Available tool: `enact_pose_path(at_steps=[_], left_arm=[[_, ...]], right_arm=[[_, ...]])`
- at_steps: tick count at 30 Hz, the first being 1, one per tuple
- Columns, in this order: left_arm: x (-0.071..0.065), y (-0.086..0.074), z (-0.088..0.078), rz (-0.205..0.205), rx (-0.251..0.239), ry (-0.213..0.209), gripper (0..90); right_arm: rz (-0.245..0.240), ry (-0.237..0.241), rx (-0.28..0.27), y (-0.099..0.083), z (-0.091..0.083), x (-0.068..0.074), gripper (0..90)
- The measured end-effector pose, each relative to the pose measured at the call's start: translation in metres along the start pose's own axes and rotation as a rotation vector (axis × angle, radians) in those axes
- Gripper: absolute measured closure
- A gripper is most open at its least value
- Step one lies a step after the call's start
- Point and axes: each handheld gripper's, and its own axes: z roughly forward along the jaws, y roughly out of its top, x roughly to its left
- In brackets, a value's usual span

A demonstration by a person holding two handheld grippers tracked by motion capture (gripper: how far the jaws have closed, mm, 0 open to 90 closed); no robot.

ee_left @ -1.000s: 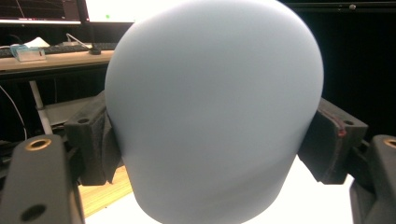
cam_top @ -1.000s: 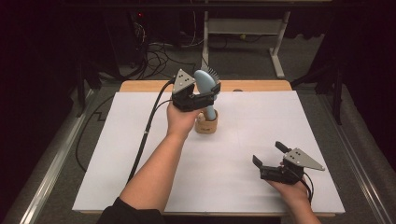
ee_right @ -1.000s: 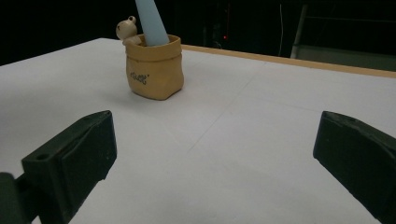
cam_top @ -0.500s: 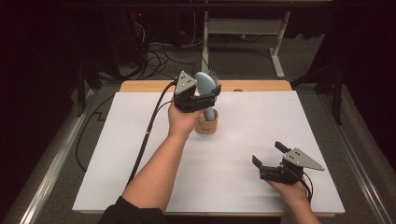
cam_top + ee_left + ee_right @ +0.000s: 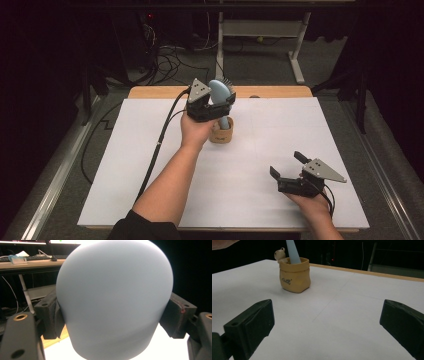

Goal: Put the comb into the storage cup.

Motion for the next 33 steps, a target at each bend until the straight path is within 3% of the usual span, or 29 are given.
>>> enact_pose_path(at_steps=[23,33], left_arm=[[-0.005,-0.01,0.006,0.004,0.013,-0.002,20.2],[-0.001,-0.02,0.008,-0.017,0.019,0.001,20.2]], right_arm=[[0.0,0.002,-0.005,0.0,0.0,0.001,0.5],[-0.001,0.002,-0.003,0.0,0.0,0.001,0.5]])
